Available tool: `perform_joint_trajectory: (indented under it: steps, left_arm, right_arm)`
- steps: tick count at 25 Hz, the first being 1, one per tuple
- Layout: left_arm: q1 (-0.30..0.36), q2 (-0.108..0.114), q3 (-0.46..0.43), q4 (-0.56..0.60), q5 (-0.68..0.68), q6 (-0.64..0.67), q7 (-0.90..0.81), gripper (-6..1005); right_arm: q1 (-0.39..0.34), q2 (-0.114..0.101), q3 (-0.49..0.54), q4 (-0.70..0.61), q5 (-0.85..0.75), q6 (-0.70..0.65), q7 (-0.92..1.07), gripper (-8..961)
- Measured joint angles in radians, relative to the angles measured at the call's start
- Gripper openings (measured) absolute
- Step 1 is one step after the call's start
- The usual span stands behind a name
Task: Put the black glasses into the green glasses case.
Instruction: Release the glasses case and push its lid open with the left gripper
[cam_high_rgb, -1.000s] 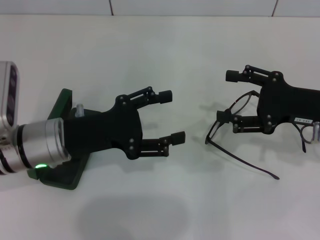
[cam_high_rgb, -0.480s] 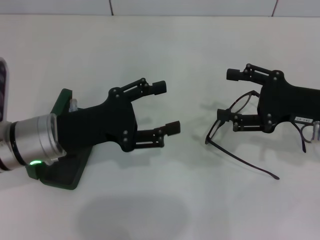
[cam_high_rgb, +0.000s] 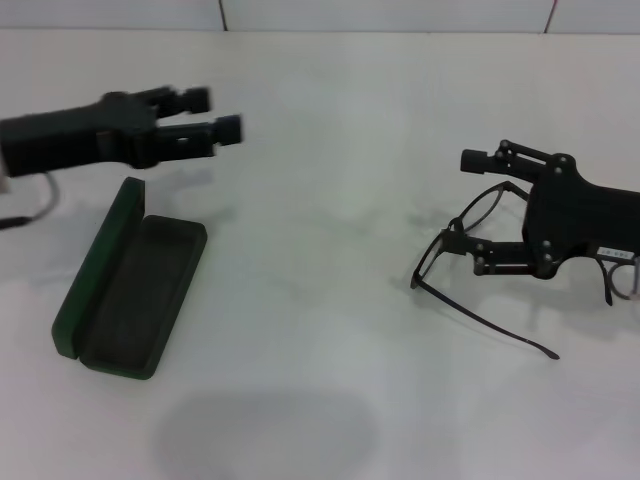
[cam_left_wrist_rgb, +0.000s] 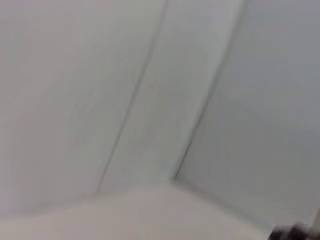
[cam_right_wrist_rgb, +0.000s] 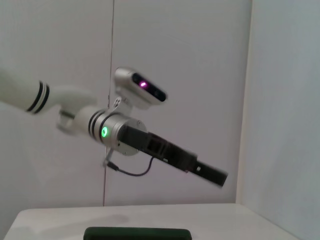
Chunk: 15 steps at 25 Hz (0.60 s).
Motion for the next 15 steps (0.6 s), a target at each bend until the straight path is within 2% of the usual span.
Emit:
perform_joint_trajectory:
  steps: [3,6,10,13,15]
  left_arm:
    - [0.032,0.006,-0.023,0.213,0.184,-0.014,-0.202,885]
    - [0.066,-0.012,-0.04,0.405,0.37,-0.014,-0.364,883]
    - [0.11,-0.069,-0.039,0.578,0.553,-0.008,-0.47,878]
    - [0.134,-0.113,-0.037,0.64,0.655,-0.005,-0.475,876]
    - [0.139,-0.129,-0.035,0.651,0.699,-0.004,-0.476,876]
  right_arm:
    - [-0.01,-0.003,0.0,-0.005,0.0,-0.003,0.002,853]
    - [-0.016,-0.004,0.0,-0.006,0.0,-0.008,0.002,850]
    - [-0.019,-0.001,0.0,-0.007,0.0,-0.01,0.001,846]
    - [-0.019,0.002,0.0,-0.007,0.0,-0.01,0.001,842]
    - [-0.016,0.003,0.0,-0.007,0.0,-0.01,0.001,840]
